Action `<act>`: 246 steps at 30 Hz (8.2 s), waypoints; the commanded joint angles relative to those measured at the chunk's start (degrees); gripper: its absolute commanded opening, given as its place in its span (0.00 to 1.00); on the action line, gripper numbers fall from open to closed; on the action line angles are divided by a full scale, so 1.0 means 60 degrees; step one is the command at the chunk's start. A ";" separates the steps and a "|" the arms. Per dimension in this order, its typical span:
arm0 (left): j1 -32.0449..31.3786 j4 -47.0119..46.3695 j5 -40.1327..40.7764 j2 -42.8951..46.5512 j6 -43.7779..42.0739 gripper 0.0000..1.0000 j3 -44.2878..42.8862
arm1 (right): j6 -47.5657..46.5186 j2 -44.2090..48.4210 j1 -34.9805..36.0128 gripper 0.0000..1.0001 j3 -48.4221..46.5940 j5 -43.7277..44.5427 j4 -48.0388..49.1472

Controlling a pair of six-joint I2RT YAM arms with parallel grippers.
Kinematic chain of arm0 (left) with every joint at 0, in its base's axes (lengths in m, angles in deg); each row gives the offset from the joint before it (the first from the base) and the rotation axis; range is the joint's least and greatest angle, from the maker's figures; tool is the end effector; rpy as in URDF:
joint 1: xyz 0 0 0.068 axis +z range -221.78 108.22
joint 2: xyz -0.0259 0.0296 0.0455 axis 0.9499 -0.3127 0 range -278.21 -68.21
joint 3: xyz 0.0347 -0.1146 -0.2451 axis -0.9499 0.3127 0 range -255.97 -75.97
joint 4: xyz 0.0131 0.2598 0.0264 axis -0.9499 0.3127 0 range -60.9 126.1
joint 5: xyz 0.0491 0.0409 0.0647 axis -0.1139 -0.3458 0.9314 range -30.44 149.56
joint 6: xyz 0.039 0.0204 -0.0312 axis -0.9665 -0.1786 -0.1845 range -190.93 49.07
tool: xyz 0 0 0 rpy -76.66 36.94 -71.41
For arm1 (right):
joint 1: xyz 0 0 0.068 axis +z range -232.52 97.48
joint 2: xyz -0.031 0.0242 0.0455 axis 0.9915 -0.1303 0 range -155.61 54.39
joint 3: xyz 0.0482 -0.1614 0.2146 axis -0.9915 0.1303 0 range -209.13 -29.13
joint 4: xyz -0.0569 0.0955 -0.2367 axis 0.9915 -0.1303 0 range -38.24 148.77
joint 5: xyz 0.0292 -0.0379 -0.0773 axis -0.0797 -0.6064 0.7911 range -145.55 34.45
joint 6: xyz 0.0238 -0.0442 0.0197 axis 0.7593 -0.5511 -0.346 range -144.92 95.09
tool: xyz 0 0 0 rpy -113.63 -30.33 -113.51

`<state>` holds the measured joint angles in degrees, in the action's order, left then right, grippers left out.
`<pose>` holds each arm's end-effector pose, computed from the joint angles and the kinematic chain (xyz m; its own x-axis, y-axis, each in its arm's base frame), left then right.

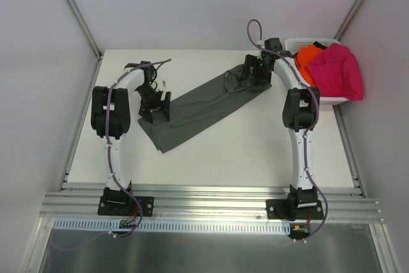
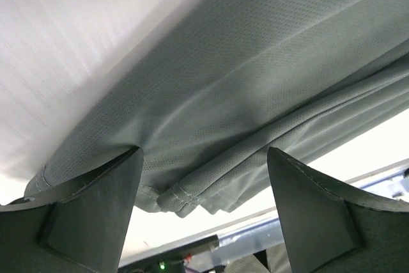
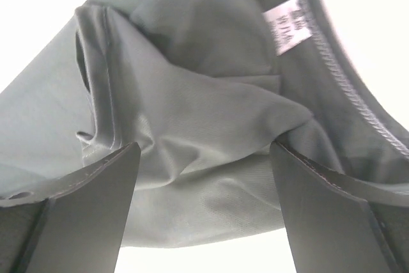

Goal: Fold and stack the t-shirts
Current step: Fold the tshirt

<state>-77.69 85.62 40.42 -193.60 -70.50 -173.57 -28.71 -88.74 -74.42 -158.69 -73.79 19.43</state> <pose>0.4248 -0.0557 0.1604 -0.9907 0.0954 -0.0970 0.1223 0.9371 -0.3268 0.5414 0.0883 0.1868 -0.7668 -0.1725 -0.6183 -0.3721 0.9043 0.2091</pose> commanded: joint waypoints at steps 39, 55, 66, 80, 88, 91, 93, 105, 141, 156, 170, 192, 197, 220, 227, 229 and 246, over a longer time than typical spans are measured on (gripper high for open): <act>-0.1243 0.0161 0.1169 0.1372 -0.0466 0.82 -0.0182 | 0.1173 0.2435 0.0363 0.91 0.0743 -0.1296 0.0418; -0.0201 0.0322 0.0671 -0.0212 -0.0569 0.81 -0.1168 | 0.0881 0.2543 0.1770 0.91 0.2360 -0.1091 0.0198; -0.0347 0.0469 -0.0019 0.0667 -0.0349 0.81 0.0709 | 0.0852 0.2293 0.1580 0.91 0.2946 -0.1120 0.0095; -0.1226 0.0484 -0.0647 0.2381 -0.0247 0.79 0.3082 | 0.1086 0.0668 0.1185 0.91 0.1218 -0.1164 0.0139; -0.1826 0.0528 -0.1234 0.3026 -0.0203 0.79 0.4035 | 0.1218 0.0228 0.1185 0.91 0.0602 -0.1281 0.0256; -0.2323 0.0542 -0.1381 0.3026 -0.0188 0.78 0.3978 | 0.1233 0.0052 0.1185 0.91 0.0339 -0.1281 0.0300; -0.2544 0.0542 -0.1454 0.2953 -0.0159 0.79 0.3832 | 0.1262 -0.0094 0.1214 0.91 0.0120 -0.1281 0.0359; -0.4287 0.0513 -0.1469 0.2513 -0.0174 0.79 0.3172 | 0.1511 -0.0739 0.1346 0.92 -0.0877 -0.1384 0.0666; -0.5020 0.0440 -0.1015 0.2514 -0.0349 0.81 0.3216 | 0.1262 -0.1076 0.1726 0.93 -0.1815 -0.1325 0.1150; -0.5050 0.0615 -0.0371 0.2966 -0.0481 0.83 0.2923 | 0.0969 -0.0229 0.1640 0.93 -0.1363 -0.1252 0.0858; -0.3675 0.0660 0.0875 0.4330 -0.1169 0.87 0.2718 | 0.0368 0.4429 0.0964 0.96 0.2927 -0.0886 -0.0080; -0.2325 0.1992 -0.1336 0.3071 -0.1038 0.70 0.2908 | 0.0969 0.9485 0.3367 0.86 1.1455 -0.1018 -0.0184; -0.2325 0.2051 -0.1703 0.2368 -0.0994 0.72 0.2835 | 0.0984 0.9019 0.3411 0.85 1.1209 -0.0915 0.0212; -0.2325 0.2022 -0.2099 0.1107 -0.1052 0.73 0.2293 | 0.1014 0.4831 0.2475 0.88 0.6192 -0.0695 0.0345; -0.2252 0.2022 -0.1704 0.1297 -0.1111 0.73 0.2014 | 0.0444 0.2853 0.2459 0.88 0.2366 -0.0871 0.0241; -0.2208 0.2022 -0.1572 0.1443 -0.1155 0.74 0.1868 | 0.0514 0.2514 0.2503 0.88 0.1908 -0.1046 0.0431; -0.1051 0.1729 0.0450 0.4182 -0.1228 0.77 -0.0154 | 0.1320 -0.0578 0.2839 0.90 -0.0672 -0.2043 0.1326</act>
<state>-84.40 94.86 40.90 -173.01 -76.76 -173.15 -22.13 -90.94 -58.13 -159.59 -84.13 25.68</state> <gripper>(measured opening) 0.770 0.896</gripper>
